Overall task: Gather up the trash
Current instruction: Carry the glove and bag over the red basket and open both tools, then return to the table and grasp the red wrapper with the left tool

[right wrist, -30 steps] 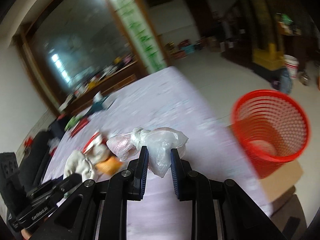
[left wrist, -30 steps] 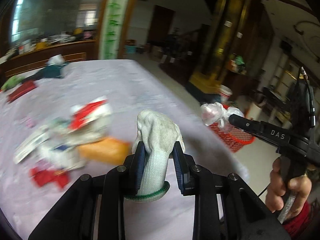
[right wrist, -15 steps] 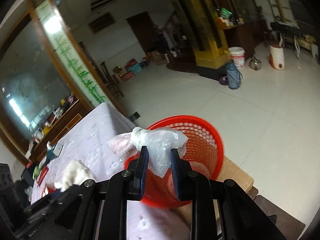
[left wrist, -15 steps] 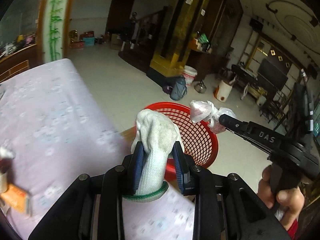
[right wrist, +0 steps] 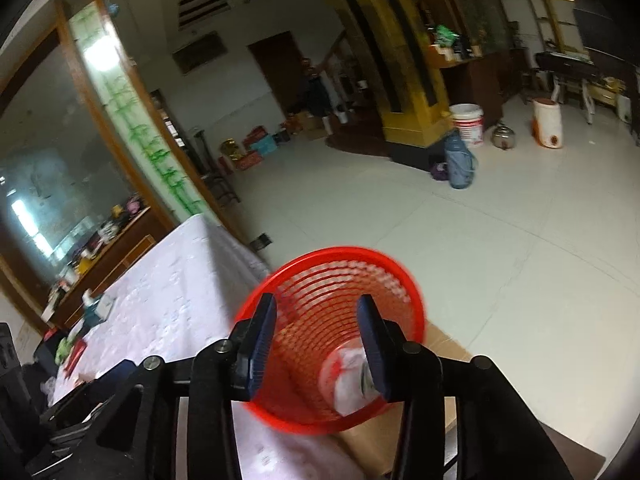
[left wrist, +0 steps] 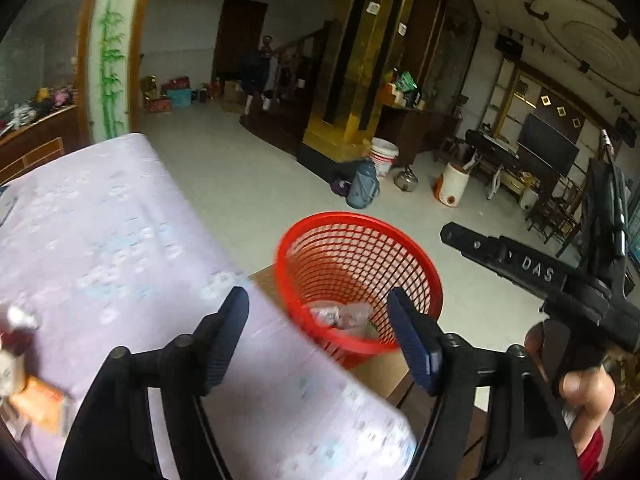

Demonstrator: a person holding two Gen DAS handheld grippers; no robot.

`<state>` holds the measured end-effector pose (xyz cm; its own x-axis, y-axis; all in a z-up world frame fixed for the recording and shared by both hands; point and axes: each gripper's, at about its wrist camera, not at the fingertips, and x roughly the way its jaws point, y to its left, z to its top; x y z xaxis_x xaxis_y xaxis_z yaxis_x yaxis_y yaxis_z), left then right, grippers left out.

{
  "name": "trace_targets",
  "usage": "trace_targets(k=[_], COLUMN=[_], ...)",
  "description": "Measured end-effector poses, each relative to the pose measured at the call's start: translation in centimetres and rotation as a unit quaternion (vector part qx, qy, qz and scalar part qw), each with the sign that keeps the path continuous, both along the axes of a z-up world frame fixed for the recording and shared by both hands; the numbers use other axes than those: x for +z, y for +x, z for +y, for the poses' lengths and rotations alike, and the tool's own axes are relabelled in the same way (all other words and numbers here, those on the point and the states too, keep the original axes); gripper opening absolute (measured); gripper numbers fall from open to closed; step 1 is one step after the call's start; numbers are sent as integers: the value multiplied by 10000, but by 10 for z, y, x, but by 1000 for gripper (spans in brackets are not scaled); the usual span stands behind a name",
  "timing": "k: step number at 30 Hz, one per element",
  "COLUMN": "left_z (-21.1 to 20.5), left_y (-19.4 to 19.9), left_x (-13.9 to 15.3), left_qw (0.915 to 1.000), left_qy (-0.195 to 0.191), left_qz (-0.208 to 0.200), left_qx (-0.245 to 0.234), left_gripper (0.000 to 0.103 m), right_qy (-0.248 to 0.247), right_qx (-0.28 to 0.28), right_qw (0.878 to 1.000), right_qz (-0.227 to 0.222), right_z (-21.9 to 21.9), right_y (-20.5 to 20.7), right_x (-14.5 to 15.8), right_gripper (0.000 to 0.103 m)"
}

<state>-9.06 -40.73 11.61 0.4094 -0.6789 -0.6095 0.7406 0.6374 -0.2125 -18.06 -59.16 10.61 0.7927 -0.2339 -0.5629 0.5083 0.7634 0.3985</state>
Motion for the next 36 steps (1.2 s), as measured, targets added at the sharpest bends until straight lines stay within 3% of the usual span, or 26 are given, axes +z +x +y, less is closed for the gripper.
trace_targets(k=[7,13,17,20,23,28,33,34,36], left_z=[94,181,249,309,350,367,367,365,362], left_y=[-18,-22,-16,-2,17,44,66,69,72], left_x=[-4,-17,-31,-44,-58,-82,-100,-100,-102], left_qw=[9985,9930,9832,9674,9551,9422,9426,9432,9423], left_qy=[94,69,85,35,-7,336,284,242,285], left_qz=[-132,-122,-65,95,371,676,1051,1081,1103], left_qx=[516,1173,1825,2530,2938,3265,3155,3133,3148], left_gripper=[71,71,71,72,77,77,77,74,52], right_qy=[-16,-68,-93,-118,-174,-233,-62,-24,32], right_qx=[924,1920,2525,2834,2963,3052,3266,3317,3451], right_qw=[9957,9811,9664,9568,9528,9492,9411,9390,9332], right_qz=[-43,216,471,632,641,725,869,913,999], right_z=[71,149,196,224,242,254,258,260,265], right_y=[14,45,66,75,79,84,102,108,122], right_x=[0,-14,-27,-36,-37,-41,-44,-45,-49], right_gripper=[50,51,51,51,51,52,53,53,53])
